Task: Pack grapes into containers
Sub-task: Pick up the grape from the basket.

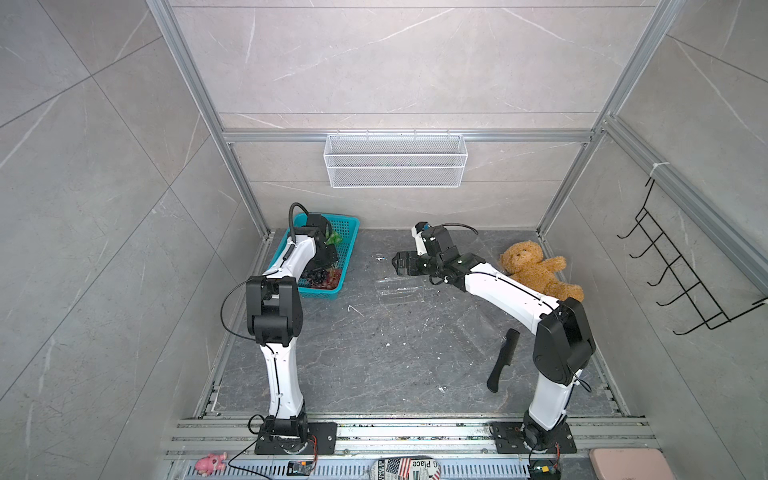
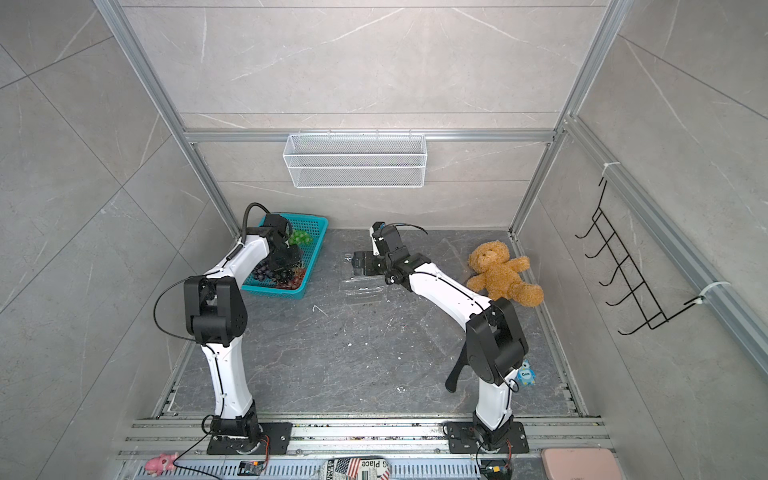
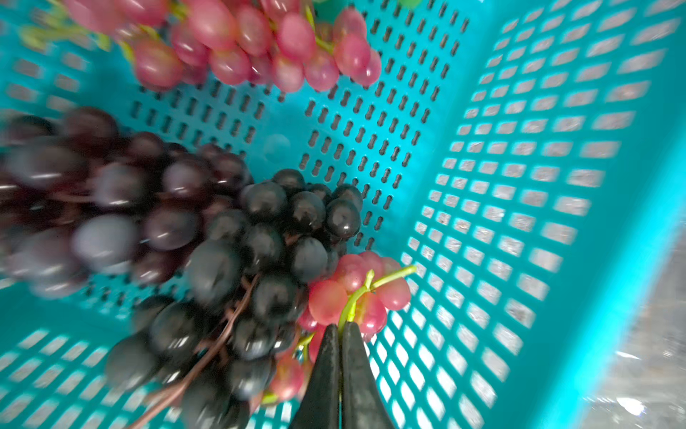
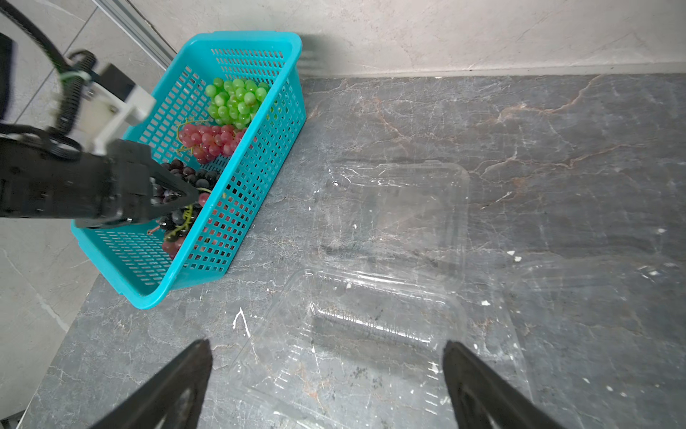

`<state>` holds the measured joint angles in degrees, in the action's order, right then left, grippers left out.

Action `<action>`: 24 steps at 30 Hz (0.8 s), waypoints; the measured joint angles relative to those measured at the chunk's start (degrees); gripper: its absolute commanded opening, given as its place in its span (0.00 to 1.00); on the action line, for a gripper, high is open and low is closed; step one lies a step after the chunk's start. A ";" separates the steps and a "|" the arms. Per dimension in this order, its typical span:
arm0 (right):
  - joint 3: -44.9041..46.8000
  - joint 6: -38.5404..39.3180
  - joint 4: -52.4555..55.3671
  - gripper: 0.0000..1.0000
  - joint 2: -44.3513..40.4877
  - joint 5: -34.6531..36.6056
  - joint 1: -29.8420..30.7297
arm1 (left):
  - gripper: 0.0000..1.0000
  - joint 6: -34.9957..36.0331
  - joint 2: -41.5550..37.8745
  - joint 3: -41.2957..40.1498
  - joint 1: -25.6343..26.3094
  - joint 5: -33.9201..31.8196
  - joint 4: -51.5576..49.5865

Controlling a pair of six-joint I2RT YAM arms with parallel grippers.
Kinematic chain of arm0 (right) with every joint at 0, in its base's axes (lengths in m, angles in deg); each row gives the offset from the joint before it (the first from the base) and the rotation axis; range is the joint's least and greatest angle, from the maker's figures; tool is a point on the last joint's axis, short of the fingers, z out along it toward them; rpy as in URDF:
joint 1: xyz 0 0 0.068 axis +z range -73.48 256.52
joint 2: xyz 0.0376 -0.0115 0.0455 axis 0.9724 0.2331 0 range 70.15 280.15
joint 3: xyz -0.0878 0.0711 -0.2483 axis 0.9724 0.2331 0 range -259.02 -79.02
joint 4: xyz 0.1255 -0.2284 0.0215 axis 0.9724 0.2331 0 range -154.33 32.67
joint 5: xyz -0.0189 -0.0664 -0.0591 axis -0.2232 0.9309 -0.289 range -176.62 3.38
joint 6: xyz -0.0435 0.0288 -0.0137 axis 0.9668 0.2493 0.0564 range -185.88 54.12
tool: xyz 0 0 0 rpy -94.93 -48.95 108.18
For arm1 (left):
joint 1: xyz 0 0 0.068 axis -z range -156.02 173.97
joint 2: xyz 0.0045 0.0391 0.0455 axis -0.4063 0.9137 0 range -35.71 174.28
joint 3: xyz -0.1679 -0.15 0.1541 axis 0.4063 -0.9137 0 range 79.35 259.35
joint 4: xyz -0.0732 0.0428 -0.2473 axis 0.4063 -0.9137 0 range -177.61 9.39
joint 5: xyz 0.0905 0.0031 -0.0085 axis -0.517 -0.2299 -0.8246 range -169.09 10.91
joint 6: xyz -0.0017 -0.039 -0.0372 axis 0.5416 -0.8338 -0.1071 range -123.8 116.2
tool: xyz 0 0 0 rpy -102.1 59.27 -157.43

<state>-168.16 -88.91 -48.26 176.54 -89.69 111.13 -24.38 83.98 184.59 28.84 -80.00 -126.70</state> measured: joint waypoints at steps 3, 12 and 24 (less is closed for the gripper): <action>-0.02 -0.57 0.85 0.99 0.00 -0.13 0.00 | 0.00 -0.15 -3.96 0.44 -0.42 0.04 -0.68; 0.00 -2.95 3.43 0.99 -0.70 -0.17 0.00 | 0.00 -0.90 -13.90 4.20 -0.63 3.08 -1.64; 2.27 -5.14 6.03 0.99 -4.24 2.45 0.00 | 0.00 -3.34 -19.12 4.81 5.16 7.30 -2.10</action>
<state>-165.89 -94.05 -42.22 172.30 -87.25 111.13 -27.72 64.86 189.39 34.00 -72.70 -128.80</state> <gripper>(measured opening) 0.992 0.044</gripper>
